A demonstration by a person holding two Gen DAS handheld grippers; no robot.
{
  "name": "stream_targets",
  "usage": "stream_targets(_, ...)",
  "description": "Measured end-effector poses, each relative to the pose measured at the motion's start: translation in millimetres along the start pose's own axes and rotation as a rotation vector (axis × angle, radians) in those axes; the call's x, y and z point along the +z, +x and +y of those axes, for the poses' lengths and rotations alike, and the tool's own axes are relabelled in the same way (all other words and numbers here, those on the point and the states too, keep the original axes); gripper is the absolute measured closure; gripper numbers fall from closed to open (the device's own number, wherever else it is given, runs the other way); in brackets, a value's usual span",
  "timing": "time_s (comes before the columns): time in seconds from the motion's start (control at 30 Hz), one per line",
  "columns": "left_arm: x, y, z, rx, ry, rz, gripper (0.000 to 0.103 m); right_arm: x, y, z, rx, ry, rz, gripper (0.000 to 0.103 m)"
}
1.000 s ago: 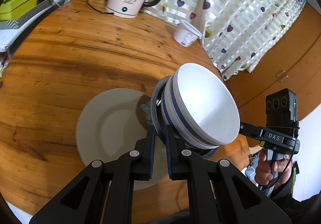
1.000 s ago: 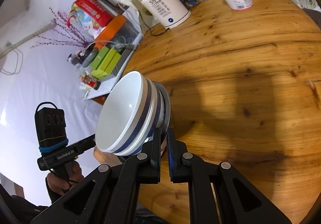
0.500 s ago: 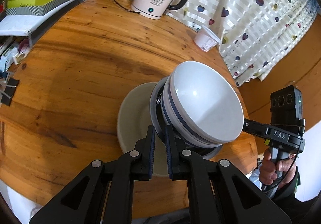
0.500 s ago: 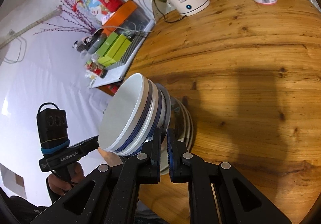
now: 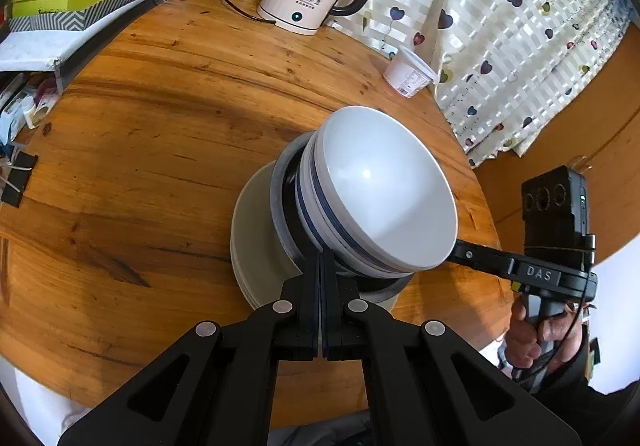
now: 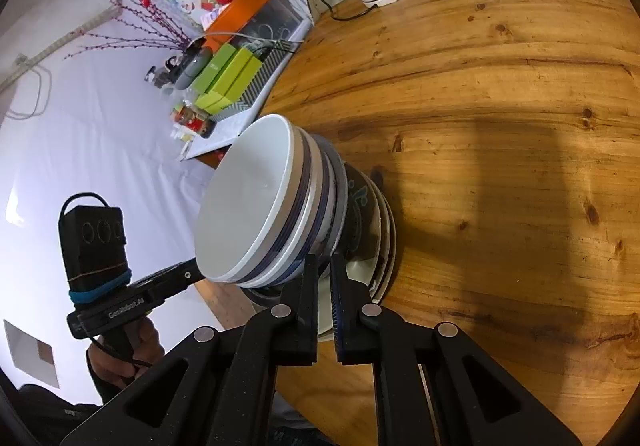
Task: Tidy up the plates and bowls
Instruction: 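Lower the nested bowls onto the beige plate stack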
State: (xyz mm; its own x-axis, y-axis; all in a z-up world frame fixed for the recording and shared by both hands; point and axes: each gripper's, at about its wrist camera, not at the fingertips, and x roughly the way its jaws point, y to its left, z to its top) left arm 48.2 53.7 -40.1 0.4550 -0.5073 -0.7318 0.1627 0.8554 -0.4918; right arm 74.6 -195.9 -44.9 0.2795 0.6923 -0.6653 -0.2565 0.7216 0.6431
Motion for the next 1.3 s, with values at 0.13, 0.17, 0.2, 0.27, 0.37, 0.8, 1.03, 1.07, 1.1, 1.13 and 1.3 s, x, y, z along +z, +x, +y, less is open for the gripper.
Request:
stream_targets(0.13,-0.1,-0.3,2.6,-0.008,-0.014,0.002,0.103,0.4,0.4,-1.6,0.012,0.017,-0.001,0.096)
stream_targets(0.17,-0.2,-0.6,3.5,-0.008,-0.021,0.001,0.103,0.6,0.4,-1.7,0.016,0.023,-0.001,0.096)
stream_targets(0.2,-0.3,-1.0,4.6,-0.010,-0.027,-0.002,0.103,0.9,0.3,-1.6,0.018,0.023,-0.001,0.096)
stream_targets(0.27,0.0,-2.1,8.0,-0.017,-0.047,-0.006,0.103,1.6,-0.1,-2.8,0.019,0.033,-0.002,0.096)
stream_targets(0.37,0.9,-2.8,12.4,-0.018,-0.069,-0.012,0.103,2.1,0.5,-2.2,0.026,0.036,-0.003,0.096)
stream_targets(0.8,5.0,4.2,32.1,-0.049,-0.159,-0.021,0.092,0.2,-0.4,-3.3,0.035,0.047,-0.008,0.095)
stream_targets(1.03,4.5,6.6,35.5,-0.093,-0.165,-0.024,0.094,-1.2,-1.5,-2.1,0.031,0.038,-0.008,0.096)
stream_targets(1.07,4.3,6.1,34.8,-0.092,-0.162,-0.025,0.094,-1.5,-2.0,-2.0,0.030,0.037,-0.008,0.096)
stream_targets(1.1,3.9,5.8,35.1,-0.093,-0.161,-0.026,0.094,-1.2,-1.4,-2.2,0.030,0.037,-0.008,0.096)
stream_targets(1.13,3.6,5.4,35.4,-0.094,-0.162,-0.025,0.094,-1.5,-1.9,-2.3,0.031,0.037,-0.007,0.096)
stream_targets(1.3,1.7,2.8,36.9,-0.093,-0.163,-0.025,0.094,-3.8,1.3,0.4,0.033,0.036,0.004,0.096)
